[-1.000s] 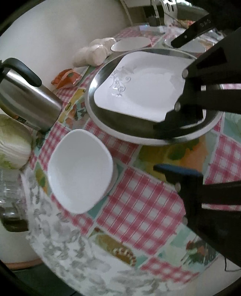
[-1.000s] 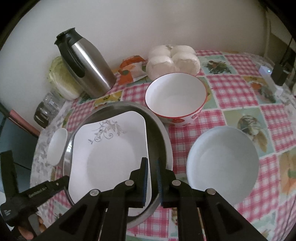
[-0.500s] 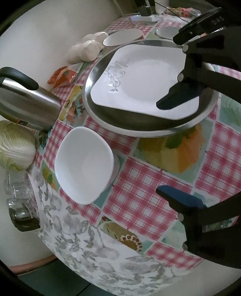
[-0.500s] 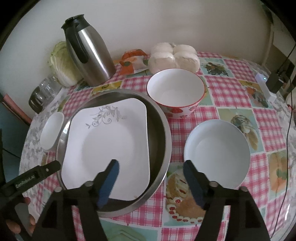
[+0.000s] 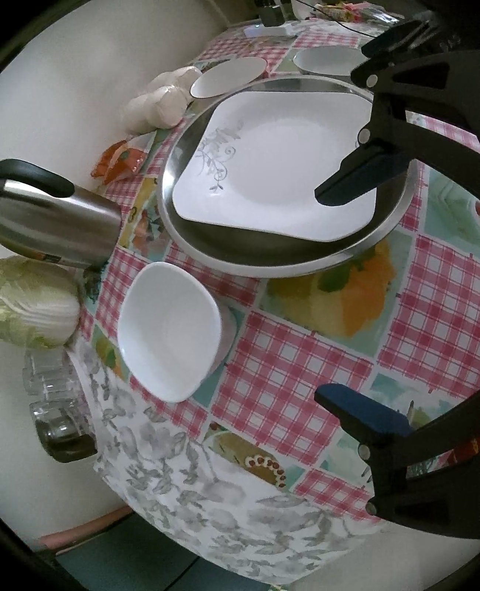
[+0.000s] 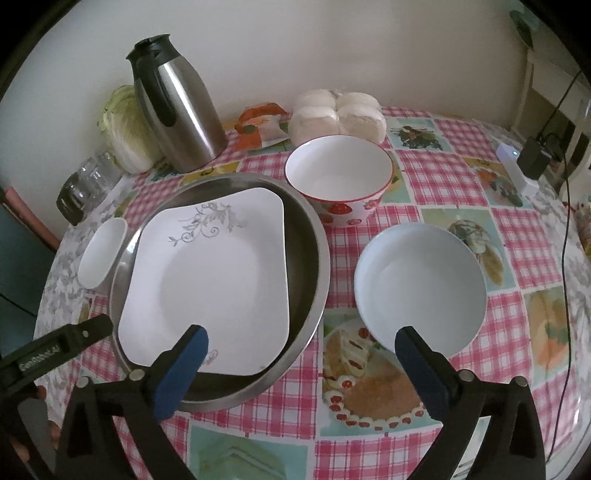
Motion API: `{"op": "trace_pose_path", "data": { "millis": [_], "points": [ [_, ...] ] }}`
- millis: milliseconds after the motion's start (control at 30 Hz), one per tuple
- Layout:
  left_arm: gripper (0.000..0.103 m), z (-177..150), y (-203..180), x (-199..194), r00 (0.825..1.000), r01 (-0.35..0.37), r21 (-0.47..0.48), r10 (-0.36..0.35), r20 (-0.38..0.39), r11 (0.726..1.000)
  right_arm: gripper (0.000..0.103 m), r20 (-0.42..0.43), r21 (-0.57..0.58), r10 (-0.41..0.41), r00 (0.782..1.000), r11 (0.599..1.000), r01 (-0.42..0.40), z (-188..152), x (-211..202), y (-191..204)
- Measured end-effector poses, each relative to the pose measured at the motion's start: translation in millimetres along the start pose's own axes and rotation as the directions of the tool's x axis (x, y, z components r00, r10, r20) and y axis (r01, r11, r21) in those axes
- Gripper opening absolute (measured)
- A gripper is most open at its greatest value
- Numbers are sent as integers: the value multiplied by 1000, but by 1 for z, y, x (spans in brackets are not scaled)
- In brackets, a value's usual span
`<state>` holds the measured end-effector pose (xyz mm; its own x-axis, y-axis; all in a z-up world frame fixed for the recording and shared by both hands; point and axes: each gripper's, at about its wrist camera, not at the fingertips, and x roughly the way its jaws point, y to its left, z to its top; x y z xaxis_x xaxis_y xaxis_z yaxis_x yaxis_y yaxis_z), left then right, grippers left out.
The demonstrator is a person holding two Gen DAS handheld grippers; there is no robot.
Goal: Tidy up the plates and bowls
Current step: 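Move both tools toward the red-rimmed floral bowl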
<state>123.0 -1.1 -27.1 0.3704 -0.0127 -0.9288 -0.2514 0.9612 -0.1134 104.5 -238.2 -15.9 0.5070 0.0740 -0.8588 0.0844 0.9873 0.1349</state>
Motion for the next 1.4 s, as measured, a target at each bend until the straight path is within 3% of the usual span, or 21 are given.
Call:
{"op": "trace_pose_path", "data": {
  "millis": [400, 733, 933, 1033, 1200, 1400],
  "points": [
    [98, -7, -11, -11, 1000, 9, 35, -10, 29, 999, 103, 34, -33, -8, 999, 999, 9, -11, -10, -7],
    [98, 0, -21, -8, 999, -19, 74, 16, 40, 997, 103, 38, -32, -38, 999, 999, 39, 2, -9, -11],
    [98, 8, -25, -3, 1000, -2, 87, 0, 26, 996, 103, 89, 2, -71, 994, 997, 71, 14, -14, -16],
    [98, 14, -26, -1, 1000, 2, 76, -4, 26, 997, 103, 110, 35, -47, 993, 998, 44, 23, -15, -22],
    [98, 25, -34, -4, 997, 42, 61, -46, 64, 997, 103, 133, 64, -61, 989, 997, 53, 35, -14, -29],
    [98, 40, -53, -13, 981, 60, 82, -74, 179, 995, 103, 154, 133, -32, 988, 991, 12, 48, -15, -50]
  ]
}}
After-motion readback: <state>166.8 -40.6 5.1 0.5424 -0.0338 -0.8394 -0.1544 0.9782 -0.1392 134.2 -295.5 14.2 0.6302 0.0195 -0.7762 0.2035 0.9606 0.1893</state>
